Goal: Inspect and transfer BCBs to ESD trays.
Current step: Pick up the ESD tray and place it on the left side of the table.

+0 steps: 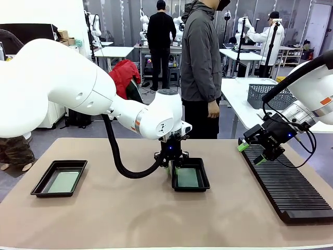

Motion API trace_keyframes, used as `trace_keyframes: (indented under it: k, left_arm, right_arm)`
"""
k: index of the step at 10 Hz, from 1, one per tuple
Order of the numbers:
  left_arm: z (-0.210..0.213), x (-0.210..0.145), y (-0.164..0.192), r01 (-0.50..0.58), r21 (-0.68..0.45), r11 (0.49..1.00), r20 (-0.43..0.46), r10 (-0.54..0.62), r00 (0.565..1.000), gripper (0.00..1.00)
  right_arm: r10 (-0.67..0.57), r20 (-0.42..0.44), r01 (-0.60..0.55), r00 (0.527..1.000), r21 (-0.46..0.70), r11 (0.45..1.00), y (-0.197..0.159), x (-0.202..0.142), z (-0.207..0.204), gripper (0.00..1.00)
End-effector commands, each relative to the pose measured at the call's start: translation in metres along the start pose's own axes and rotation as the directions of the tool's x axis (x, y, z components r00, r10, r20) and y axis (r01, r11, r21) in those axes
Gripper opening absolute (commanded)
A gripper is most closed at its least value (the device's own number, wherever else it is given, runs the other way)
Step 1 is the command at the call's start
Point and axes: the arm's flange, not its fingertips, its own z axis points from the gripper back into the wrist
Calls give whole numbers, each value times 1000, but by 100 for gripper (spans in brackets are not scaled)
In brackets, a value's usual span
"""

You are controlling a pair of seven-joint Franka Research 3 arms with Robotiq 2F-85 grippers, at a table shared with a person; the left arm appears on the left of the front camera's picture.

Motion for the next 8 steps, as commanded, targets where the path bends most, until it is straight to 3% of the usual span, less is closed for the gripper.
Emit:
trace_keyframes:
  k: [1,2,3,4,8]
  left_arm:
    - [2,-2,9,3,-5,1000,-21,-3,1000,22]
    - [0,-2,9,3,-2,1000,-26,-3,1000,2]
    - [-1,-2,9,4,-4,1000,-29,-4,1000,12]
    - [-1,-2,10,3,-8,1000,-24,-3,1000,0]
    - [-4,-4,10,-2,-18,1000,-29,1,1000,0]
  right_arm:
    - [-20,12,20,1000,-9,1000,1,1,-1,100]
    - [-20,12,20,1000,-9,1000,1,1,-1,100]
    - [-20,12,20,1000,-9,1000,1,1,-1,100]
    - [-20,12,20,1000,-9,1000,1,1,-1,100]
    - [-20,12,20,1000,-9,1000,1,1,-1,100]
